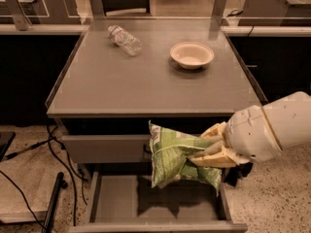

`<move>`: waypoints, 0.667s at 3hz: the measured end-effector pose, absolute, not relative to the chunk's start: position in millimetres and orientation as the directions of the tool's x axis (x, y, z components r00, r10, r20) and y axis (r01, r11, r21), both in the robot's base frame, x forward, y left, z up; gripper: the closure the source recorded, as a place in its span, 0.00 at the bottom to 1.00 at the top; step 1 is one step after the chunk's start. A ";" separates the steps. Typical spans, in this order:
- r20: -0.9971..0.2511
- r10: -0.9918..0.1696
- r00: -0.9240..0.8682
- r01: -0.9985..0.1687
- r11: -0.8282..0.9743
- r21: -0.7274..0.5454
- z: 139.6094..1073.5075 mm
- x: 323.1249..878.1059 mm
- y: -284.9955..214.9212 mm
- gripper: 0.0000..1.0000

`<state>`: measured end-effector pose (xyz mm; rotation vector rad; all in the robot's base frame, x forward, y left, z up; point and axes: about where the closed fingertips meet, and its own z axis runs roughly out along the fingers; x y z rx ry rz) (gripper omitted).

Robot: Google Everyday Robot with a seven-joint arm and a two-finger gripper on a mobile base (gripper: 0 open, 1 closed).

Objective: Pick green jalapeno chip bag from middle drawer and place on counter

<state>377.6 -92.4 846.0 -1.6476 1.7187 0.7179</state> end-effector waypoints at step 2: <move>-0.764 -0.644 0.015 -0.995 0.066 -0.075 863.1 380.7 -87.5 1.00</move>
Offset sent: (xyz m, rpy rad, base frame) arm 0.0087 0.0073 0.0361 0.0092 -0.0616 -0.0121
